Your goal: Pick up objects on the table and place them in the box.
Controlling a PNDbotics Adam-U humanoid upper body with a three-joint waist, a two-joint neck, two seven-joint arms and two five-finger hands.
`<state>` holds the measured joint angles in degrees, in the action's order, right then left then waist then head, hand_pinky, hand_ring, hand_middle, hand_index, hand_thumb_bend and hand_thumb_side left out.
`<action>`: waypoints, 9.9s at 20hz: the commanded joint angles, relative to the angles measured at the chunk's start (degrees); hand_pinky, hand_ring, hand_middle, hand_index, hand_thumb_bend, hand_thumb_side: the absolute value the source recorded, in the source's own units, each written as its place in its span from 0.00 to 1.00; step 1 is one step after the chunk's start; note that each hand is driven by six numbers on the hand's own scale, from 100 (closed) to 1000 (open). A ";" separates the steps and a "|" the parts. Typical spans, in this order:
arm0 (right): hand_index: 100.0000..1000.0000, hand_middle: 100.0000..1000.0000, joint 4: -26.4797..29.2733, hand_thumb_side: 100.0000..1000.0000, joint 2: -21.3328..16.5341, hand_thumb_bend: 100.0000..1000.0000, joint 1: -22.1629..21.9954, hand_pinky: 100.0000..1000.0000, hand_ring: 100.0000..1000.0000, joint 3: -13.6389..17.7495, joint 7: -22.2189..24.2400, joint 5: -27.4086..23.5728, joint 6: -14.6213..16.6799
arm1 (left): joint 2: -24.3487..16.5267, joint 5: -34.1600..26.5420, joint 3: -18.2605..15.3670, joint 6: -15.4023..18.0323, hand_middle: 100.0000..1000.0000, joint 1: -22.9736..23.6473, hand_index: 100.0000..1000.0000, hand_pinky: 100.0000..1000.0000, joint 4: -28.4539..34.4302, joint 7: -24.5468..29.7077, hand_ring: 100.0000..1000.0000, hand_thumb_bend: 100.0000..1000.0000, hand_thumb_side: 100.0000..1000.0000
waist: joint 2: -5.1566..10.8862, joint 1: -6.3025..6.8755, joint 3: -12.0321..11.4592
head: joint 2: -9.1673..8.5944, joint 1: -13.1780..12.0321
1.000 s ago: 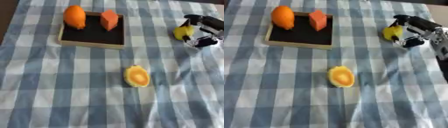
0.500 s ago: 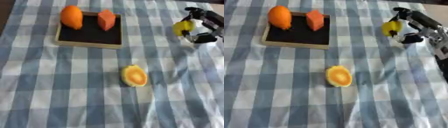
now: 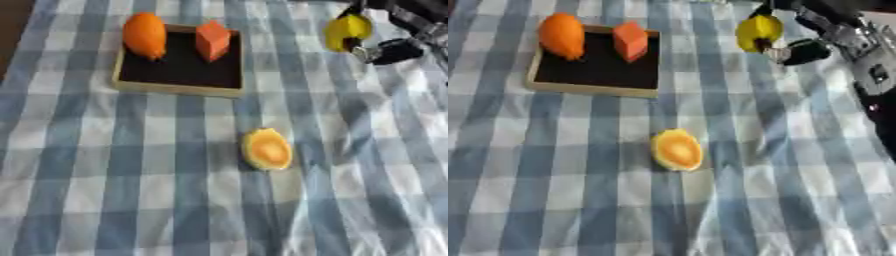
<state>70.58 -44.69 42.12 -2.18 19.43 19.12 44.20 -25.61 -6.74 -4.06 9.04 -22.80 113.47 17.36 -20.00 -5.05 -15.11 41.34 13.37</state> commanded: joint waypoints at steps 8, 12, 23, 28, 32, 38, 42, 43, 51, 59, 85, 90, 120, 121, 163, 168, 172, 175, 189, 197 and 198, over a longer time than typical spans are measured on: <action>0.73 0.01 0.39 0.17 7.86 0.00 9.14 0.93 1.00 -1.33 12.01 -6.90 -5.54 | 1.65 -1.05 1.17 0.48 0.71 -2.98 0.81 0.66 1.12 0.27 0.76 0.00 0.64 | 3.32 -0.34 -1.17 | 1.11 1.29; 0.73 0.02 -0.24 0.15 10.78 0.00 10.81 0.92 1.00 -1.93 12.81 -5.18 -6.27 | 2.51 -1.58 1.68 0.80 0.71 -3.88 0.81 0.66 1.12 0.22 0.76 0.00 0.63 | 3.72 -0.29 -1.57 | 1.47 1.69; 0.74 0.03 -4.88 0.13 14.37 0.00 10.90 0.94 1.00 -3.19 11.65 1.15 -3.34 | 3.64 -2.41 2.31 1.19 0.70 -5.36 0.81 0.66 1.12 0.30 0.76 0.00 0.62 | 3.53 -0.46 -3.38 | 1.22 2.23; 0.74 0.04 -6.67 0.13 16.59 0.00 10.88 0.95 1.00 -3.75 12.49 3.05 -2.94 | 4.01 -2.64 2.40 1.30 0.70 -5.74 0.81 0.66 1.12 0.26 0.76 0.00 0.62 | 3.23 -0.39 -3.62 | 1.22 2.44; 0.74 0.05 -7.98 0.13 17.83 0.00 10.91 0.95 1.00 -3.77 12.54 4.85 -3.14 | 4.22 -2.77 2.53 1.32 0.70 -5.84 0.81 0.66 1.12 0.52 0.76 0.00 0.62 | 3.02 -0.36 -3.91 | 1.08 2.48; 0.75 0.05 -10.25 0.12 19.55 0.00 11.04 0.96 1.00 -3.56 11.05 8.67 -3.49 | 4.47 -2.93 2.65 1.26 0.70 -5.93 0.81 0.66 1.12 1.05 0.76 0.00 0.62 | 2.47 -0.40 -4.70 | 0.92 2.44; 0.75 0.05 -11.11 0.12 20.15 0.00 11.19 0.96 1.00 -3.49 9.72 10.90 -3.24 | 4.54 -3.02 2.63 1.18 0.70 -5.90 0.81 0.65 1.12 1.36 0.76 0.00 0.61 | 2.17 -0.56 -5.01 | 0.67 2.41; 0.74 0.05 -11.30 0.12 20.22 0.00 11.20 0.96 1.00 -3.46 9.37 11.39 -3.15 | 4.54 -3.03 2.62 1.15 0.70 -5.87 0.81 0.65 1.12 1.42 0.75 0.00 0.61 | 2.13 -0.61 -5.04 | 0.65 2.40; 0.92 0.47 -11.05 0.11 20.06 0.00 11.02 1.00 1.00 -3.51 6.37 18.07 -2.46 | 4.62 -3.08 2.53 0.90 0.70 -5.66 0.81 0.65 1.12 1.77 0.75 0.00 0.61 | 1.98 -0.76 -4.85 | 0.71 1.97; 1.00 0.77 -10.75 0.11 20.04 0.00 11.01 1.00 1.00 -2.91 0.14 27.75 -3.20 | 4.93 -3.25 2.67 0.69 0.70 -5.69 0.81 0.65 1.12 1.95 0.76 0.00 0.61 | 2.05 -0.71 -4.93 | 0.73 1.77; 1.00 1.00 -9.05 0.12 18.81 0.00 11.78 1.00 1.00 -0.81 22.67 7.47 3.93 | 5.94 -3.38 2.96 -0.24 0.70 -6.02 0.81 0.65 1.12 2.30 0.76 0.00 0.60 | 2.52 -0.69 -5.13 | 1.06 1.14; 1.00 1.00 -9.49 0.12 18.96 0.00 11.68 1.00 1.00 -0.76 19.62 10.05 4.15 | 6.00 -3.43 2.97 -0.42 0.70 -5.99 0.81 0.65 1.12 2.27 0.76 0.00 0.59 | 2.43 -0.77 -5.02 | 0.99 0.98; 0.97 0.68 33.81 0.11 -2.94 0.00 -12.09 0.96 1.00 -1.60 13.48 -12.39 -3.97 | 4.03 -1.82 1.73 0.63 0.71 -4.89 0.81 0.65 1.12 -0.47 0.77 0.00 0.62 | 3.39 0.58 0.43 | 1.97 -2.88; 0.97 0.69 35.62 0.11 -3.04 0.00 -13.43 0.96 1.00 -1.56 13.28 -11.91 -4.01 | 3.92 -1.74 1.64 0.71 0.71 -4.83 0.81 0.65 1.12 -0.73 0.77 0.00 0.62 | 3.35 0.70 0.65 | 2.00 -2.97; 1.00 0.95 35.07 0.14 8.69 0.00 -22.96 1.00 1.00 -10.45 14.88 19.69 0.25 | 4.22 -1.57 1.87 0.59 0.71 -4.06 0.81 0.64 1.12 0.71 0.77 0.00 0.62 | 1.68 1.71 2.11 | 1.61 -3.85; 1.00 0.96 33.86 0.14 9.09 0.00 -22.86 1.00 1.00 -10.24 11.00 24.67 0.41 | 4.25 -1.64 1.82 0.56 0.71 -4.02 0.81 0.64 1.12 0.93 0.77 0.00 0.62 | 1.44 1.75 1.98 | 1.37 -3.80; 1.00 0.96 32.79 0.13 9.28 0.00 -23.07 1.00 1.00 -10.31 9.66 26.51 1.02 | 4.32 -1.67 1.77 0.51 0.71 -3.95 0.81 0.64 1.12 0.99 0.77 0.00 0.61 | 1.41 1.72 1.99 | 1.22 -3.87; 1.00 0.97 31.26 0.13 9.53 0.00 -22.99 1.00 1.00 -10.18 9.76 27.51 1.22 | 4.47 -1.73 1.75 0.47 0.71 -4.00 0.81 0.64 1.12 0.99 0.77 0.00 0.61 | 1.40 1.71 2.00 | 1.11 -3.90; 1.00 0.95 27.05 0.14 10.36 0.00 -22.19 1.00 1.00 -9.89 8.93 30.10 1.85 | 4.59 -1.72 1.73 0.34 0.71 -3.92 0.81 0.64 1.12 1.13 0.77 0.00 0.61 | 1.19 1.72 1.81 | 0.98 -3.77; 1.00 0.95 35.00 0.14 10.01 0.00 -22.84 1.00 1.00 -8.68 8.13 26.61 1.92 | 4.52 -1.65 1.72 0.37 0.71 -3.87 0.81 0.64 1.12 1.34 0.77 0.00 0.61 | 1.17 1.56 2.03 | 0.93 -4.29; 1.00 0.95 36.05 0.14 10.00 0.00 -22.93 1.00 1.00 -8.61 8.47 26.32 1.56 | 4.49 -1.64 1.73 0.37 0.71 -3.86 0.81 0.64 1.12 1.38 0.78 0.00 0.62 | 1.15 1.56 2.05 | 0.89 -4.24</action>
<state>104.26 -33.47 18.99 -11.62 24.42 46.24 42.65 -20.59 -8.21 -1.93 9.38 -26.23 113.47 18.52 -18.98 -4.36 -13.10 42.76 9.22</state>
